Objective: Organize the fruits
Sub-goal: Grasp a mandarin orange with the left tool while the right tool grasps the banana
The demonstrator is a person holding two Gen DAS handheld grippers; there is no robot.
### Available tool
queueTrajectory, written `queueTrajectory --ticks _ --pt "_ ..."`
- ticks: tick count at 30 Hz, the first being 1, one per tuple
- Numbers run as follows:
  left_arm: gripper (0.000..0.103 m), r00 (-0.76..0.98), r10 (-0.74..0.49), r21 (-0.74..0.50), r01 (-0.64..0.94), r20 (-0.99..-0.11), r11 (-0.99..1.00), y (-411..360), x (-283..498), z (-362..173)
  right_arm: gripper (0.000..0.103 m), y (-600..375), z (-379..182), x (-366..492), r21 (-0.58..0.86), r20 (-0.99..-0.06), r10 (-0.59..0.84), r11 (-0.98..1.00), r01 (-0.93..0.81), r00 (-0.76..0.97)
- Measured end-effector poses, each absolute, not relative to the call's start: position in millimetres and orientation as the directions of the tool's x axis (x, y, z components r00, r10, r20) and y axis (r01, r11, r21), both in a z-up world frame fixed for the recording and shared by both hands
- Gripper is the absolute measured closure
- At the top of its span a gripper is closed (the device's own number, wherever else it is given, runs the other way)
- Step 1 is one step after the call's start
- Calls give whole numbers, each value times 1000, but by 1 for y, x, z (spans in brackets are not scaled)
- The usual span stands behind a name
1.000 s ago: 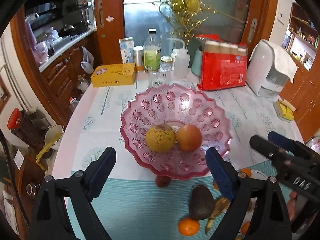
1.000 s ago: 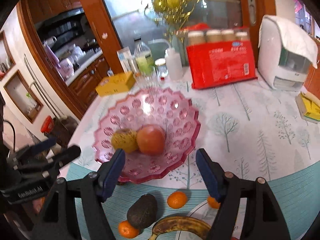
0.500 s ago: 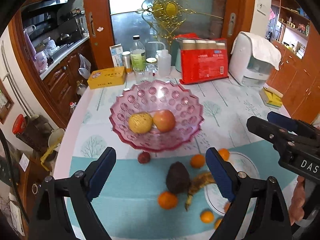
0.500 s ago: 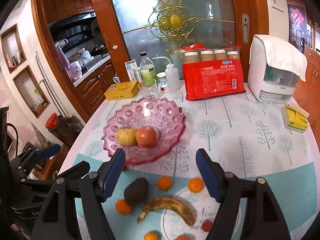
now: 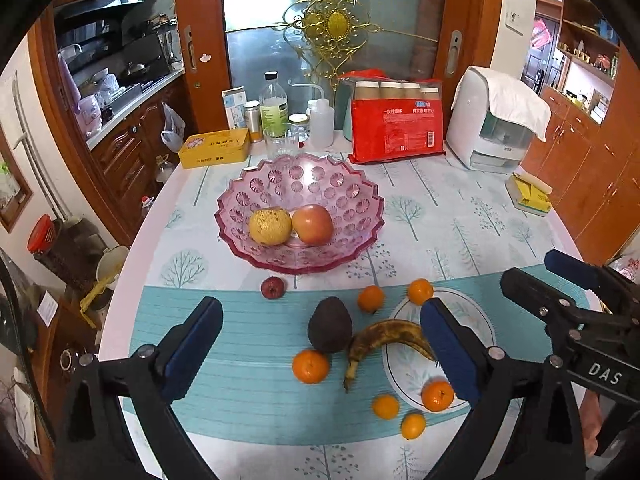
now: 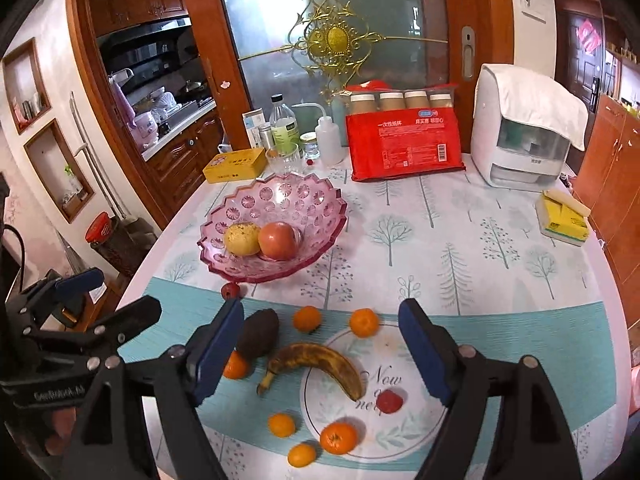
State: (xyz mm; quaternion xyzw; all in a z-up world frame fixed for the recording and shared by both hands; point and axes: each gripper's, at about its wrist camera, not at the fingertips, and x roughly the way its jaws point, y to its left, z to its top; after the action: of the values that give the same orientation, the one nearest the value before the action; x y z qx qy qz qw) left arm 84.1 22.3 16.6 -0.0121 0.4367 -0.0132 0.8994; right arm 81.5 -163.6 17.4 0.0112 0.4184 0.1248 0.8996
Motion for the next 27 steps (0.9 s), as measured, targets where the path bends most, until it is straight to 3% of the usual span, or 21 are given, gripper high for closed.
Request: queueTrajectory --ticks 9,27 --pt "4 595 -10 11 32 -804 999 9 64 -8 23 -172 7 56 43 -739 172 977 -209 651" --pt "4 465 -9 -35 -46 -885 998 40 54 -90 23 -182 -75 39 53 -844 170 970 -236 509"
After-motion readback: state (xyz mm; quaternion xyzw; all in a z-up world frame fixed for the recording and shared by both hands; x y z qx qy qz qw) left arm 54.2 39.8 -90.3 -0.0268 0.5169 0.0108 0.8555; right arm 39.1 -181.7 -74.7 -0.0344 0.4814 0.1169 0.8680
